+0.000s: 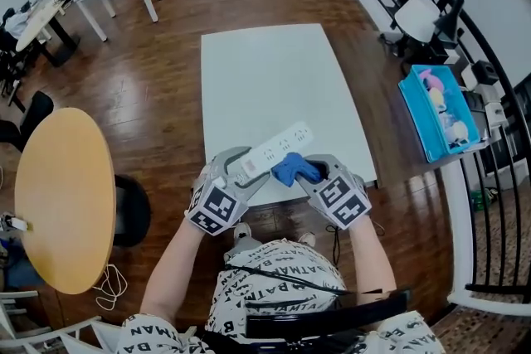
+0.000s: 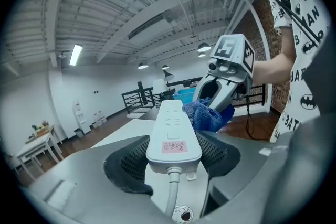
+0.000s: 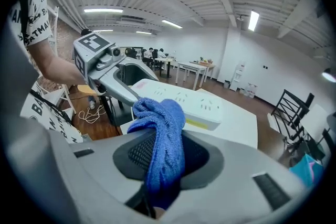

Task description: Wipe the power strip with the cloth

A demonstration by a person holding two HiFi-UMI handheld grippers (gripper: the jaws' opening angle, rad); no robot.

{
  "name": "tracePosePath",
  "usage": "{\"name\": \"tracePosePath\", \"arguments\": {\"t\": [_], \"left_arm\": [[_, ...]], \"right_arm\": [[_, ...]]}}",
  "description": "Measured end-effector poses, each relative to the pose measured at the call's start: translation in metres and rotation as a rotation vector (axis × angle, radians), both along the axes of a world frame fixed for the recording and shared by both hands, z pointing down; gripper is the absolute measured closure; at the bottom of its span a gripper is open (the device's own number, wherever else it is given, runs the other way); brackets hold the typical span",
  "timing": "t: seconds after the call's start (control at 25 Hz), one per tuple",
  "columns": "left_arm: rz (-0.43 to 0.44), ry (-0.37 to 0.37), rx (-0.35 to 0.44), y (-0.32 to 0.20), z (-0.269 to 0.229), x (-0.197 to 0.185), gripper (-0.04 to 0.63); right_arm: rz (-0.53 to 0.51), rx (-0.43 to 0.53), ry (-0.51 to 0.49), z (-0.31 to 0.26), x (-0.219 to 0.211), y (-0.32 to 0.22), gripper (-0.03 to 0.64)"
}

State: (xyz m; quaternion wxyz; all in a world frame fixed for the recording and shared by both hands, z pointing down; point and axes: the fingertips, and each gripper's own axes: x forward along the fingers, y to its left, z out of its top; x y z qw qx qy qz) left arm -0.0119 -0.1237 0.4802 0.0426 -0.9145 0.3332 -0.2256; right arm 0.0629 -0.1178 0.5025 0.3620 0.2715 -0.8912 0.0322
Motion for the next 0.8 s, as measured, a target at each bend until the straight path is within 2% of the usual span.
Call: {"name": "tracePosePath", "arguments": {"t": [0.32,0.56,0.8], "left_arm": [[0.040,-0.043,0.029,0.012,-0.006,-0.006,0.316],[0.109,-0.085,0.063,0.029,-0.008,0.001,0.316],[0.196,-0.168,0.074,0.047,0.003,0.019,0.316]], "right_arm": [[0.094,0.033,0.066,-0.001,0.045,-0.025,0.497],[0.165,0.081,0.152,-0.004,0.082,-0.047,0.497],[0.173,0.137,0.160,-0.021,0.088,-0.062,0.497]]}}
